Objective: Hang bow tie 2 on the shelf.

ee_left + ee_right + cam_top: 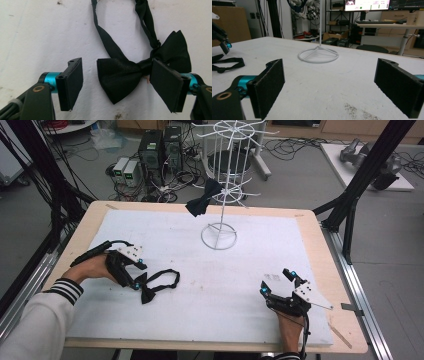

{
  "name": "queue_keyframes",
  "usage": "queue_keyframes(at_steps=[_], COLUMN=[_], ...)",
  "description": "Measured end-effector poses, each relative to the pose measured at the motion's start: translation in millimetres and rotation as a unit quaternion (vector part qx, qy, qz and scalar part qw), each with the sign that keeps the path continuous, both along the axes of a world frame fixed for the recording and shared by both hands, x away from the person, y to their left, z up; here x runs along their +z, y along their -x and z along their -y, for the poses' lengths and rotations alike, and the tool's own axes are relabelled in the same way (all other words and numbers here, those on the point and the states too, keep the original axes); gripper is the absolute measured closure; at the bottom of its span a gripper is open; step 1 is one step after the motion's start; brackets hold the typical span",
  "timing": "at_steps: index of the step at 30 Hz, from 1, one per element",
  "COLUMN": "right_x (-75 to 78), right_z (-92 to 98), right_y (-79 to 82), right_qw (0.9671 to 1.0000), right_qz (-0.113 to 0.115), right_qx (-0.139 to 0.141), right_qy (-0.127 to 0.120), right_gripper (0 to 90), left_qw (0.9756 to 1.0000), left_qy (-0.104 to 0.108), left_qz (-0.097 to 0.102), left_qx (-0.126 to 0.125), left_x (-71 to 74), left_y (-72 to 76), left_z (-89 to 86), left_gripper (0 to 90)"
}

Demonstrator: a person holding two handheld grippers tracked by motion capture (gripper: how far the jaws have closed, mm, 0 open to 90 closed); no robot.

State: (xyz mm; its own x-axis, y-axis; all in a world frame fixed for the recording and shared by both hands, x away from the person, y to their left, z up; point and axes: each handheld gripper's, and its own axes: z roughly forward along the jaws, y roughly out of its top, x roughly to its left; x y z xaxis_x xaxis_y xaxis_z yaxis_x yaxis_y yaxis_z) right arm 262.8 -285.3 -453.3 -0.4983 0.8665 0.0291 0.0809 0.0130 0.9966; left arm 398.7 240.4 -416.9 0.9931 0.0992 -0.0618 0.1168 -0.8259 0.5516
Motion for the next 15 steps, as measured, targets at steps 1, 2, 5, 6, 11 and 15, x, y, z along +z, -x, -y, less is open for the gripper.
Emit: queue_keyframes(at_steps=[1, 2, 5, 6, 11, 15], right_x=[0.0, 0.1, 0.1, 0.0, 0.1, 0.1], right_z=[-0.1, -0.1, -0.1, -0.1, -0.1, -0.1], right_y=[0.0, 0.1, 0.1, 0.0, 0.0, 0.0], right_qw=[1.0, 1.0, 1.0, 1.0, 1.0, 1.0], right_qz=[0.0, 0.0, 0.0, 0.0, 0.0, 0.0], right_qx=[0.0, 0.0, 0.0, -0.001, -0.001, -0.001], right_qy=[0.0, 0.0, 0.0, 0.001, 0.001, 0.001], right_gripper=[8.8, 8.8, 8.8, 8.8, 8.8, 8.8], left_qw=[1.0, 1.0, 0.9999, 0.9999, 0.9997, 0.9995], left_qy=[-0.002, -0.001, -0.002, -0.001, 0.0, 0.004], left_qz=[-0.005, -0.007, -0.011, -0.014, -0.022, -0.03], left_qx=[0.0, 0.0, 0.0, 0.001, -0.004, -0.01], left_x=[-0.9, -1.4, -1.4, -1.7, -2.0, -2.3], left_y=[-0.3, -0.6, -1.6, -1.4, -1.6, -2.2], left_z=[0.5, 0.6, -0.3, -0.6, -1.0, -1.9], left_gripper=[27.3, 27.3, 27.9, 28.8, 32.0, 36.5])
